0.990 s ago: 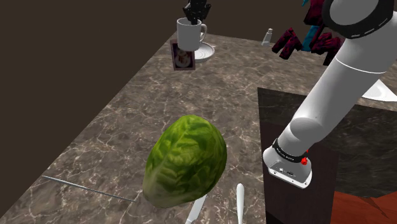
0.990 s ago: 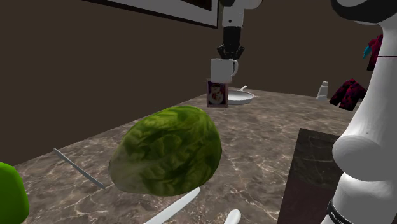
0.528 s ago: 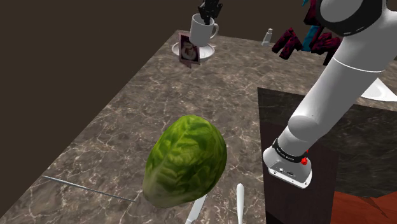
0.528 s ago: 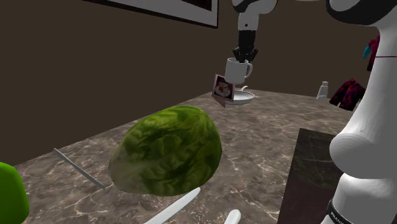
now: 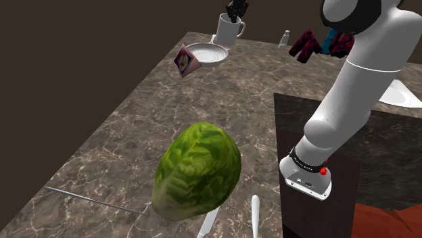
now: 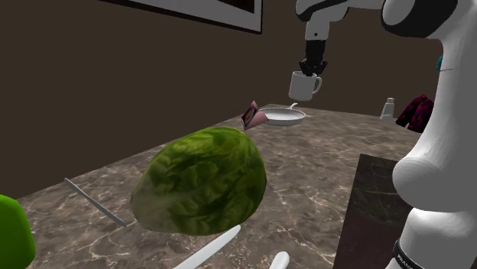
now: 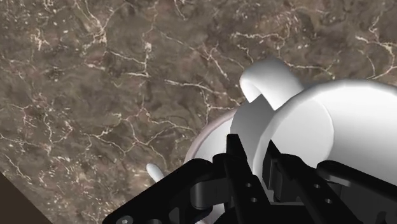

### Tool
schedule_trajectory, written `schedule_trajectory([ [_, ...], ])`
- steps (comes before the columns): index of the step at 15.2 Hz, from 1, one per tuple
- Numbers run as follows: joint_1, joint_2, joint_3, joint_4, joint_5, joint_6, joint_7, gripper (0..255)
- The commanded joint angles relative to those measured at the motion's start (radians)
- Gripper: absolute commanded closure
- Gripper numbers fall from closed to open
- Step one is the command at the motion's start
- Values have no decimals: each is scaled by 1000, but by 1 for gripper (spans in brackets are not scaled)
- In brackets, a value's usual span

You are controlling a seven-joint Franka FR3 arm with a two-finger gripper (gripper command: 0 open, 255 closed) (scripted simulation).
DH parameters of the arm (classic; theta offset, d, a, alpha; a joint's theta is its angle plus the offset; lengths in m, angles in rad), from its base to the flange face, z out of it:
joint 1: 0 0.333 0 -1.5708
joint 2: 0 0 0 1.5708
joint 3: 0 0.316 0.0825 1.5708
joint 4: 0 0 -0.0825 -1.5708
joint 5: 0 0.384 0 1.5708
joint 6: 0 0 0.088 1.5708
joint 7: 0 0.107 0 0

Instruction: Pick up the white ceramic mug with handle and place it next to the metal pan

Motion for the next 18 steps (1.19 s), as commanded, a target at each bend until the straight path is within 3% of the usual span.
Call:
schedule_trajectory([
  [1, -28, 33, -20, 35, 5, -2, -48, 255],
  [11, -172, 269, -87, 348, 46, -81, -246, 255],
  [18, -164, 227, -86, 186, 41, 38, -245, 255],
])
